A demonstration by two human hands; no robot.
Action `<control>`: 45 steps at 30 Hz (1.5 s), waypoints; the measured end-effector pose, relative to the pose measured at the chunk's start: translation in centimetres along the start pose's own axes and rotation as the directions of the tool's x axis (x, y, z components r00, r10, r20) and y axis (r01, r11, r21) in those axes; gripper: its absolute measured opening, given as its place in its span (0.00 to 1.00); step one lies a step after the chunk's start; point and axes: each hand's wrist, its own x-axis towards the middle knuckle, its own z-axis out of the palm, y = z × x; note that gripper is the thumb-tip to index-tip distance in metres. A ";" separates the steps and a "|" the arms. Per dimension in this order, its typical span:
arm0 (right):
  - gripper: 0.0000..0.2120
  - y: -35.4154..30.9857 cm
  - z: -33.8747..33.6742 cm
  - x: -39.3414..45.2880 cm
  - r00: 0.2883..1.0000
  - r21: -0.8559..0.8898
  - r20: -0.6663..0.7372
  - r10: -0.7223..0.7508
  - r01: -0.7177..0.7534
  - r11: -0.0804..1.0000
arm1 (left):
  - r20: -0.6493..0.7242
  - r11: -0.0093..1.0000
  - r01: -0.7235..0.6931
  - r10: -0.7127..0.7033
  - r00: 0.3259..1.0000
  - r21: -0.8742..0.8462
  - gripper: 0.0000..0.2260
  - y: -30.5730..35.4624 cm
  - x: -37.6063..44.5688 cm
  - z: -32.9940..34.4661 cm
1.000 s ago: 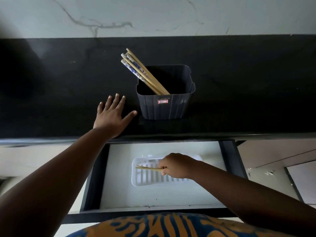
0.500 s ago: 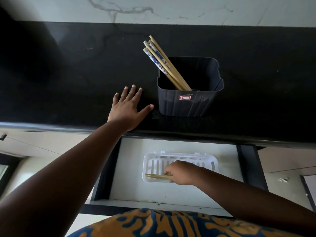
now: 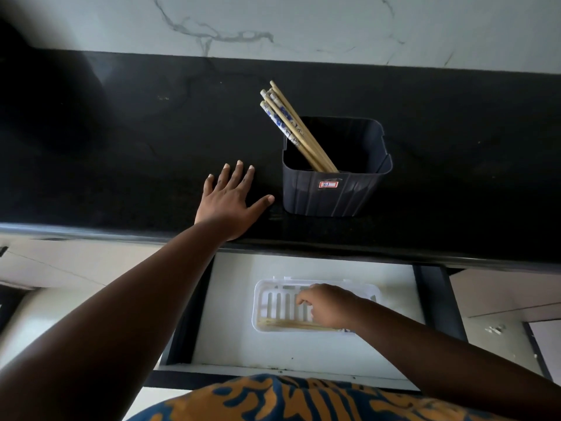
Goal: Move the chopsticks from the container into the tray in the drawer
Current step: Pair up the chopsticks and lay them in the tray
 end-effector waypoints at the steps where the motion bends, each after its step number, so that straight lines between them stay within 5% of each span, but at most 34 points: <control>1: 0.24 -0.4 -1.3 -0.7 1.000 0.024 -0.001 0.001 -0.001 1.000 | 0.001 1.000 -0.003 0.003 1.000 0.003 0.40 0.0 0.0 0.1; 7: 0.12 -6.8 -12.1 -7.3 0.935 0.360 -0.282 -0.213 0.309 0.880 | 0.002 1.000 -0.008 0.008 1.000 0.014 0.40 -0.1 0.1 0.3; 11: 0.09 -9.2 -19.0 -9.9 0.774 0.376 -0.601 -0.201 0.495 0.784 | 0.009 1.000 -0.009 0.008 1.000 0.024 0.41 0.0 0.1 0.2; 15: 0.04 -8.8 -23.3 -8.4 0.584 0.181 -0.812 0.001 0.250 0.951 | 0.003 1.000 0.000 0.000 1.000 0.012 0.39 0.0 0.0 0.3; 20: 0.09 -8.5 -23.2 -5.2 0.591 0.117 -0.801 0.101 -0.011 0.993 | -0.007 1.000 0.003 -0.003 1.000 0.010 0.41 0.0 0.0 0.4; 34: 0.06 -8.9 -22.3 -4.3 0.541 0.020 -0.838 0.076 -0.108 0.994 | -0.047 1.000 0.009 -0.010 0.999 -0.015 0.43 0.0 0.0 0.7; 39: 0.18 -7.6 -24.7 -6.5 0.553 0.118 -0.829 0.081 0.032 0.992 | -0.044 1.000 0.013 -0.015 0.999 -0.027 0.42 0.0 -0.2 0.6; 45: 0.01 -6.9 -30.5 -12.5 0.571 0.441 -0.816 0.088 0.517 0.734 | 0.060 0.996 0.046 -0.041 0.997 -0.073 0.42 0.2 -0.4 -0.2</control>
